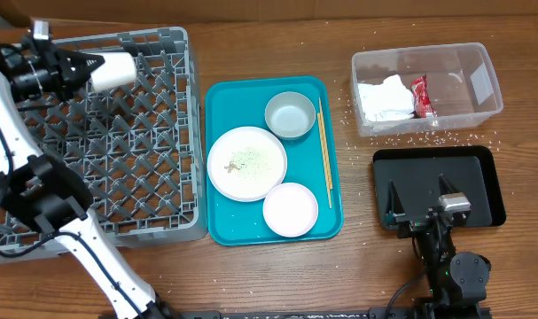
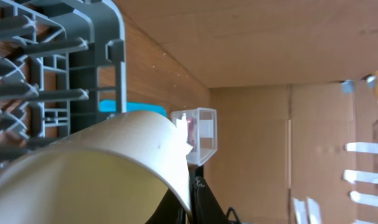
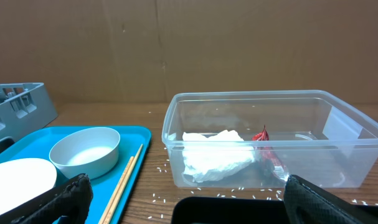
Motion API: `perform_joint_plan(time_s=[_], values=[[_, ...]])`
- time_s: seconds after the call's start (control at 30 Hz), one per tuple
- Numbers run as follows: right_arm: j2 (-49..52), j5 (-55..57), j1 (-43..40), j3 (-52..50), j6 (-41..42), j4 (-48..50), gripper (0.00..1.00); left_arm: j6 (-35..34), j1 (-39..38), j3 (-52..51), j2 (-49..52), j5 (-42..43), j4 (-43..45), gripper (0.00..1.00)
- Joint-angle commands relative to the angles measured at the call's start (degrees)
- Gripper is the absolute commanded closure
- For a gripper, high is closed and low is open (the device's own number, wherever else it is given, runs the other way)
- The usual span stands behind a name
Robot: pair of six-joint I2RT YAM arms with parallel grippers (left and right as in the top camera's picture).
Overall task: Sort waste into correct bins and load items into the dishwasher
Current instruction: 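Lift the white cup and carry it to the dish rack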
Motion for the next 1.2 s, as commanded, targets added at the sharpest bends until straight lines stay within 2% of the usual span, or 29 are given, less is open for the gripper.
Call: perform_joint_plan(time_s=[0.0,0.43,0.87,1.07,1.17], values=[[-0.57,0.74,-0.26,-0.59,-0.07,0.37,0.00,2.49,0.07,0.00,4.57,6.64,1.84,0.96],[-0.57,0.74,-0.26,-0.59,-0.07,0.37,0.00,2.62,1.05,0.00,5.64,5.01,8.83,0.95],[-0.57,0.74,-0.26,-0.59,-0.07,0.37,0.00,2.60,-0.28,-0.04,5.90,4.98,11.69,0.94],[-0.57,0.74,-0.26,-0.59,-0.07,0.37,0.00,-4.22,-0.09,-0.04,5.90,-2.01,16.63,0.96],[-0.57,0.74,-0.26,-0.59,-0.07,0.37,0.00,-4.94,0.76,-0.04,5.90,-4.13,17.29,0.96]])
